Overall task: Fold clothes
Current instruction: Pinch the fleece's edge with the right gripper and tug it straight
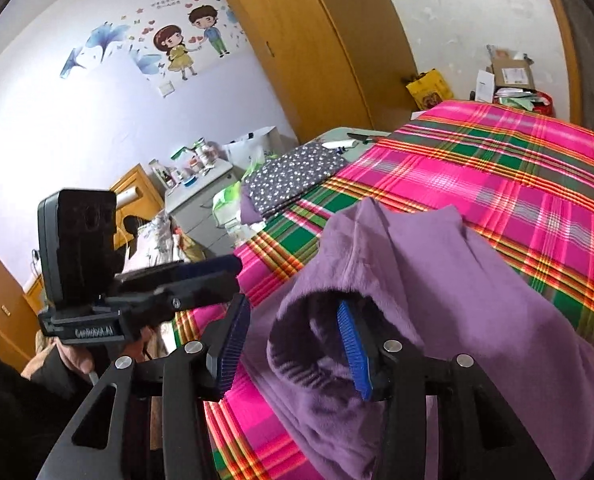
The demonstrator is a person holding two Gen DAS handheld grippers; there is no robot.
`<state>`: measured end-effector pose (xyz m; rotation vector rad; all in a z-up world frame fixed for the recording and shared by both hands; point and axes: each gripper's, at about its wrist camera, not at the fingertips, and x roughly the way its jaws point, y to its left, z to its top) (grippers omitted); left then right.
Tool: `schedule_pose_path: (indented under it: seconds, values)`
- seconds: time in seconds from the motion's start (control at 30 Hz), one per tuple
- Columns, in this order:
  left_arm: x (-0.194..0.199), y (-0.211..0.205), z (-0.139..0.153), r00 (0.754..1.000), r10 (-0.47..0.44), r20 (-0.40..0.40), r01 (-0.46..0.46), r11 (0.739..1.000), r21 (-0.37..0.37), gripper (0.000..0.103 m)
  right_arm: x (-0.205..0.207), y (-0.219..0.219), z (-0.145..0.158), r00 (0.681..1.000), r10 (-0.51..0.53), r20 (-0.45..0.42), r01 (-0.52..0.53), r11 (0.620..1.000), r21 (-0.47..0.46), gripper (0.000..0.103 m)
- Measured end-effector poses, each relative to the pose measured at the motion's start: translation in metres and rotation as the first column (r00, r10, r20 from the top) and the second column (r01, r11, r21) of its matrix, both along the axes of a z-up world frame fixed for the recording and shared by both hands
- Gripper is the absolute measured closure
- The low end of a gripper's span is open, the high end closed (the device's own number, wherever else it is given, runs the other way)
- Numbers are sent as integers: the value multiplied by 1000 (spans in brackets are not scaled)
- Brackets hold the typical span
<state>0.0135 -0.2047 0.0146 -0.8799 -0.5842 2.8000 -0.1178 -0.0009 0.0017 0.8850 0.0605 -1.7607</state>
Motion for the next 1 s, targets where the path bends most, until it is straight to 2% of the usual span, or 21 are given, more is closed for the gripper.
schedule_pose_path:
  seconds: [0.1, 0.13, 0.17, 0.2, 0.3, 0.4, 0.47, 0.57, 0.63, 0.7, 0.83, 0.9, 1.0]
  values:
    - [-4, 0, -3, 1000, -7, 9, 7, 1000, 4, 56, -10, -4, -5, 999, -42, 11, 42, 998, 41, 56]
    - [-5, 0, -4, 1000, -9, 12, 9, 1000, 6, 56, -14, -5, -7, 998, -55, 16, 54, 997, 52, 65]
    - [-6, 1, -5, 1000, -16, 16, 16, 1000, 3, 56, -17, -5, -8, 998, -64, 23, 62, 997, 53, 90]
    - [-7, 3, -6, 1000, -23, 20, 23, 1000, 0, 56, -20, -5, -8, 998, -65, 25, 64, 997, 51, 94]
    - [-10, 7, -10, 999, -42, 32, 43, 999, -9, 56, -34, 2, -5, 994, -103, 41, 102, 995, 20, 94]
    - [-13, 9, -15, 997, -61, 53, 63, 998, -18, 56, -59, 19, -7, 975, -197, 104, 200, 980, -13, 94]
    - [-15, 10, -21, 995, -69, 74, 71, 997, -23, 56, -80, 36, -15, 947, -273, 170, 280, 960, -20, 94]
    - [-18, 11, -29, 992, -73, 102, 76, 997, -30, 56, -109, 55, -38, 888, -358, 288, 371, 928, 10, 93]
    - [-18, 10, -31, 992, -64, 109, 68, 997, -34, 56, -122, 65, -54, 849, -387, 361, 403, 915, 33, 90]
    - [-17, 7, -31, 993, -45, 111, 49, 998, -36, 56, -123, 73, -60, 833, -385, 397, 409, 912, 26, 85]
    - [-14, 1, -36, 990, -3, 144, 9, 999, -41, 56, -111, 89, -45, 847, -392, 360, 419, 908, 4, 68]
    - [-14, -4, -42, 986, 6, 164, -1, 1000, -28, 56, -97, 95, -40, 869, -355, 345, 384, 923, -17, 67]
    - [-15, -6, -51, 980, -10, 198, 7, 1000, 15, 56, -77, 99, -39, 908, -280, 313, 302, 953, -23, 60]
